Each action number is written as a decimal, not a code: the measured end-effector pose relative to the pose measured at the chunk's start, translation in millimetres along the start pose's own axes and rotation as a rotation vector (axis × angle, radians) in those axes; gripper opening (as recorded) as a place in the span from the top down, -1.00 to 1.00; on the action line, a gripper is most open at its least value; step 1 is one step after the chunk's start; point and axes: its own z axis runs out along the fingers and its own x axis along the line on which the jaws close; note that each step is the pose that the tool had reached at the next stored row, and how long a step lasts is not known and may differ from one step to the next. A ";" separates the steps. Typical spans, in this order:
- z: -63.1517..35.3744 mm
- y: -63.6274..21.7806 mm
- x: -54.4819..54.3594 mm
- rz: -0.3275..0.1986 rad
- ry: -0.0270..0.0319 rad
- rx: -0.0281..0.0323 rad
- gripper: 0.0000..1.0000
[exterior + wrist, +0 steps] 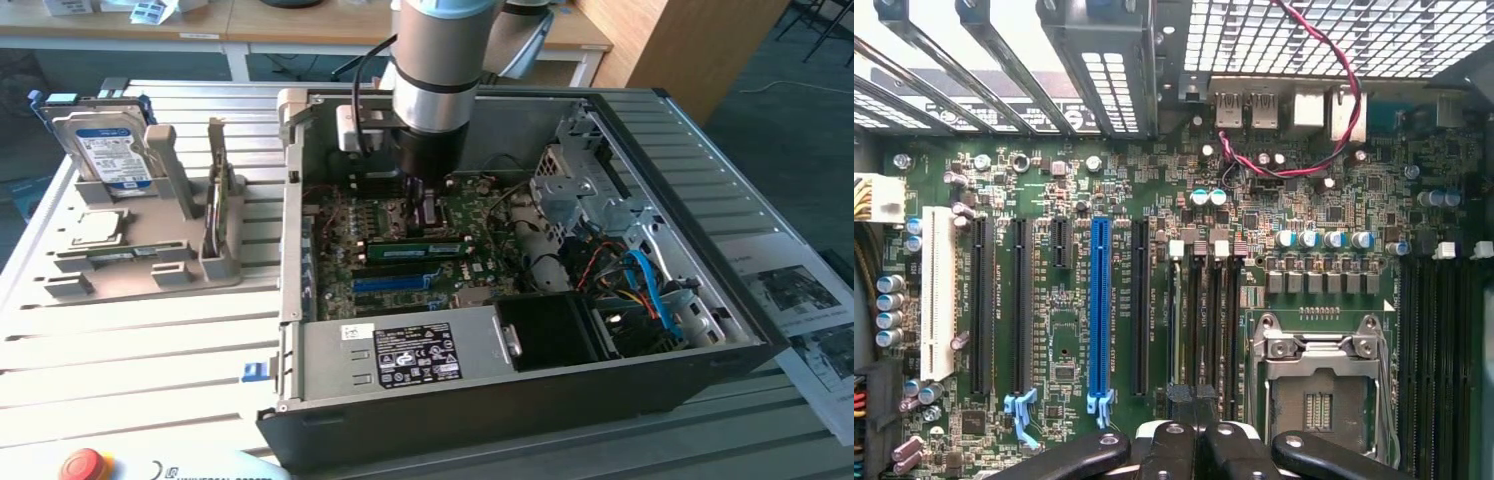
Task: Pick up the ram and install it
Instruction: 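Press down the ram until it locks into place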
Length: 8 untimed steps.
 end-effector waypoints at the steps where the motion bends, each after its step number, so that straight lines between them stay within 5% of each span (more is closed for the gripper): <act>1: 0.0 0.0 0.3 0.000 0.0001 0.0000 0.80; 8: 0.0 0.2 1.6 0.000 0.0000 0.0000 0.80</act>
